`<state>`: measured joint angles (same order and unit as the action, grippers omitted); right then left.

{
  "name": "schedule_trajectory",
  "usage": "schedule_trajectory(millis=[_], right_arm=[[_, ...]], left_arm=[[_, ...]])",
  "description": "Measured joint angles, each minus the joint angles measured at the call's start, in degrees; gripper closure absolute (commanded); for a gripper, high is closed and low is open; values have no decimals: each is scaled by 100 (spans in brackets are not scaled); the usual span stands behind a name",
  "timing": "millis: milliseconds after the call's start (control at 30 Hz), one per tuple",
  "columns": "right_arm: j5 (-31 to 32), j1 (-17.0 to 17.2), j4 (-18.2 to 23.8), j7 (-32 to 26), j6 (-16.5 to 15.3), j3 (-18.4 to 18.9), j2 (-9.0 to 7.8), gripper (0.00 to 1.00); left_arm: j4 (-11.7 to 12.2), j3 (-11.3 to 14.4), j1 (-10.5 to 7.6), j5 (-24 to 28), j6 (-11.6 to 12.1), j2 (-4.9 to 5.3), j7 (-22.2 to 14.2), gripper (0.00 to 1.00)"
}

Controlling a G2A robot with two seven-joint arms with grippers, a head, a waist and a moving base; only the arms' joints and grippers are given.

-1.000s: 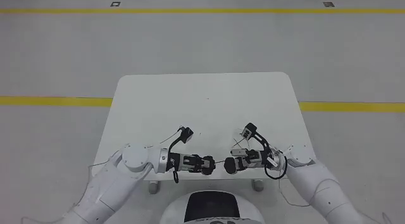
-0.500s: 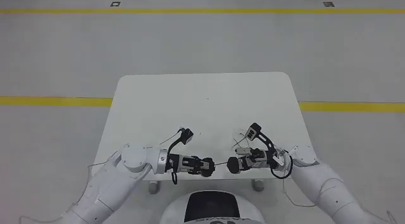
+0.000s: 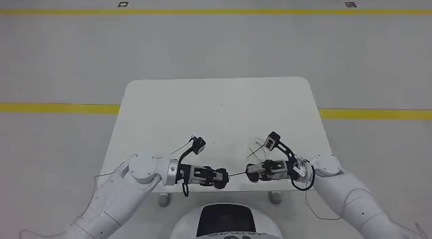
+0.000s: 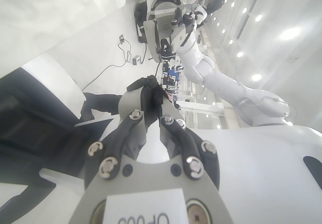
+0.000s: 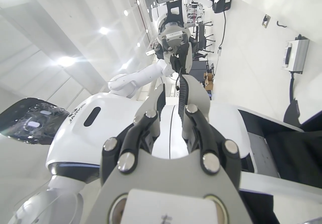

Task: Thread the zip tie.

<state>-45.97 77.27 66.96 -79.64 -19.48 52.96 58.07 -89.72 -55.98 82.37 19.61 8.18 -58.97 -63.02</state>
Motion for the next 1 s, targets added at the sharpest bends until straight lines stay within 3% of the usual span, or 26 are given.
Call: schedule_trajectory(millis=[233, 1000], right_arm=[[40, -59, -64, 0, 0, -69, 4, 84], [83, -182, -175, 0, 0, -179, 46, 94]], left_arm=[[0, 0, 0, 0, 0, 0, 0, 100], [0, 0, 0, 0, 0, 0, 0, 100]])
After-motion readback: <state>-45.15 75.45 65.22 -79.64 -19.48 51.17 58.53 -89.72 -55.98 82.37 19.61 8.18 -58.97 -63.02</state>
